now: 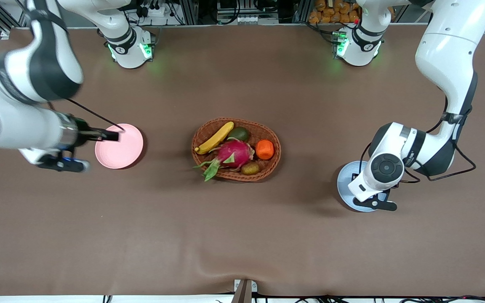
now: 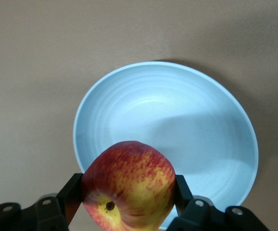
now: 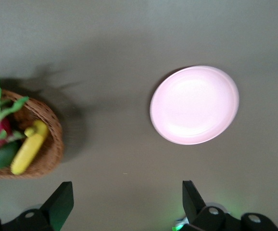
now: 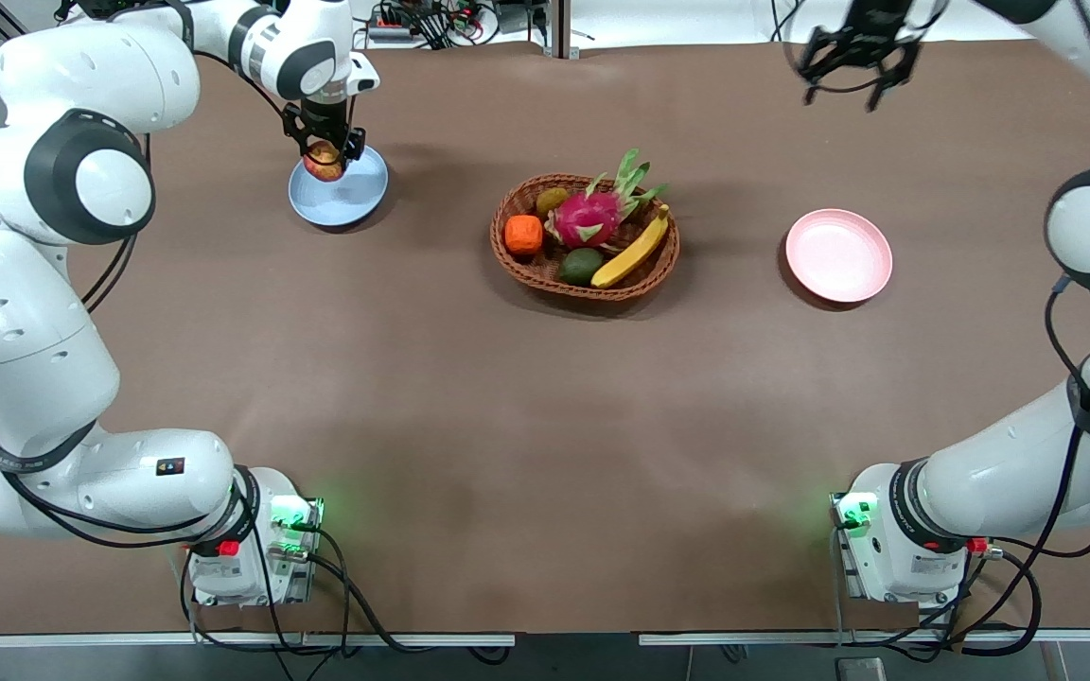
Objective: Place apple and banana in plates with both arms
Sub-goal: 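Lower the apple onto the blue plate while the right gripper grasps the banana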
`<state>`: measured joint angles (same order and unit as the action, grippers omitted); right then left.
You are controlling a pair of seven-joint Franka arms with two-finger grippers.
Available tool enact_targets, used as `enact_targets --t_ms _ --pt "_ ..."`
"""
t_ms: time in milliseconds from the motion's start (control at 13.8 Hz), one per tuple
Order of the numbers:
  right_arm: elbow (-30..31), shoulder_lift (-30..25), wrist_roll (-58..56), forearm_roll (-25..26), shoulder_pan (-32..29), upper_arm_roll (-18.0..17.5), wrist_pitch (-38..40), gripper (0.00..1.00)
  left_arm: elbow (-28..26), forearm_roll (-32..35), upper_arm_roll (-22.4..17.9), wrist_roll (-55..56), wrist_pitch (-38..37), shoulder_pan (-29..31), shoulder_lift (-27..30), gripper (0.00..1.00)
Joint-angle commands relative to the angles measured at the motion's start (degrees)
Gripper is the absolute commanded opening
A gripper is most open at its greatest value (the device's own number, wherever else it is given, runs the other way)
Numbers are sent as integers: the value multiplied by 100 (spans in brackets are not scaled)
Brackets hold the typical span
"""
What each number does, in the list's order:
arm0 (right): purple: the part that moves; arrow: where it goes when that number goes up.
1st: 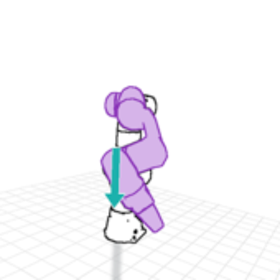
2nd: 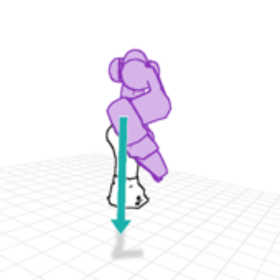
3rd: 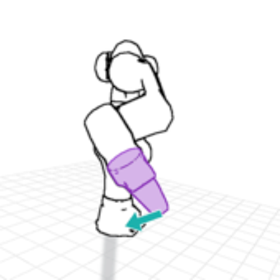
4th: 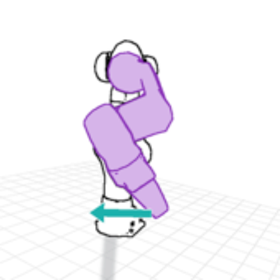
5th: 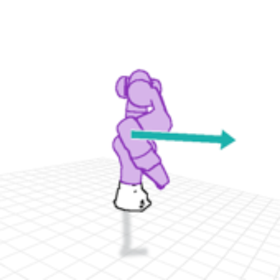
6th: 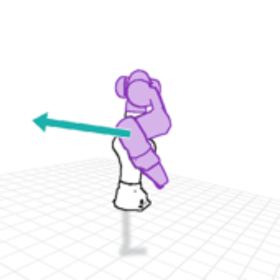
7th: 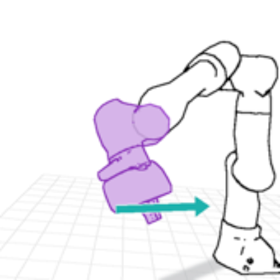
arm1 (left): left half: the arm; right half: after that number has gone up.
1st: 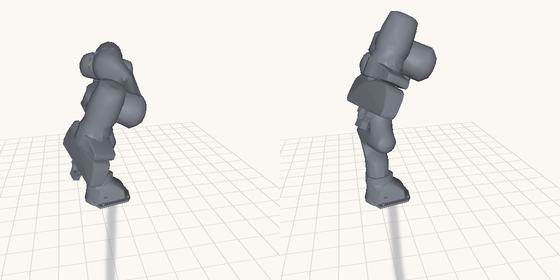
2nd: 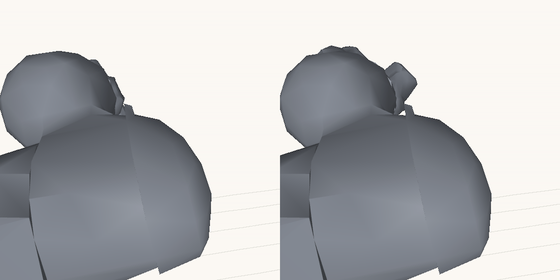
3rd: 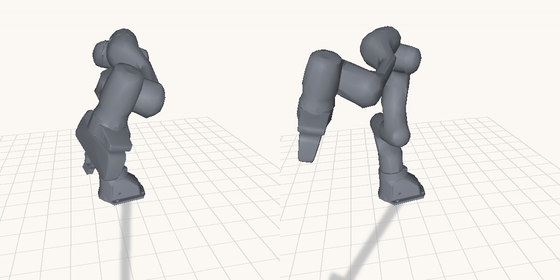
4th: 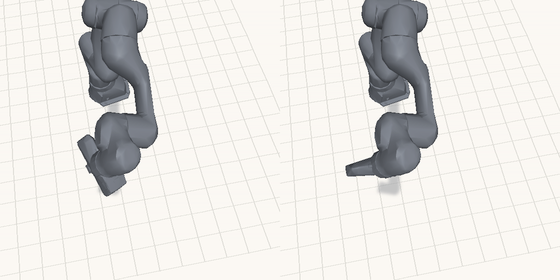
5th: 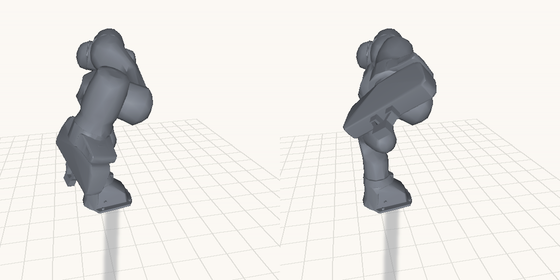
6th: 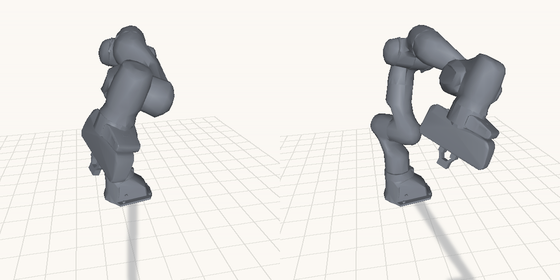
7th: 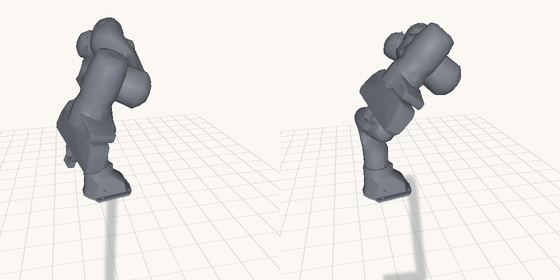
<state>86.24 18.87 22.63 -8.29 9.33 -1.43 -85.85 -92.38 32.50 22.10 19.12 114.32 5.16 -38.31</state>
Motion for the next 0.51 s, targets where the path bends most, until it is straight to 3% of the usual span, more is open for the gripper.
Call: enact_targets --t_ms 0,217,435 --pt "-142 458 1030 -208 331 29 -229 100 88 143 5 -40 73 -33 -176 0" --pt "-142 898 1813 -698 543 38 -703 100 88 143 -4 -49 82 -24 -238 0" --pt "-142 1276 2261 -744 851 38 -1230 100 88 256 -4 -49 82 -15 -238 1"
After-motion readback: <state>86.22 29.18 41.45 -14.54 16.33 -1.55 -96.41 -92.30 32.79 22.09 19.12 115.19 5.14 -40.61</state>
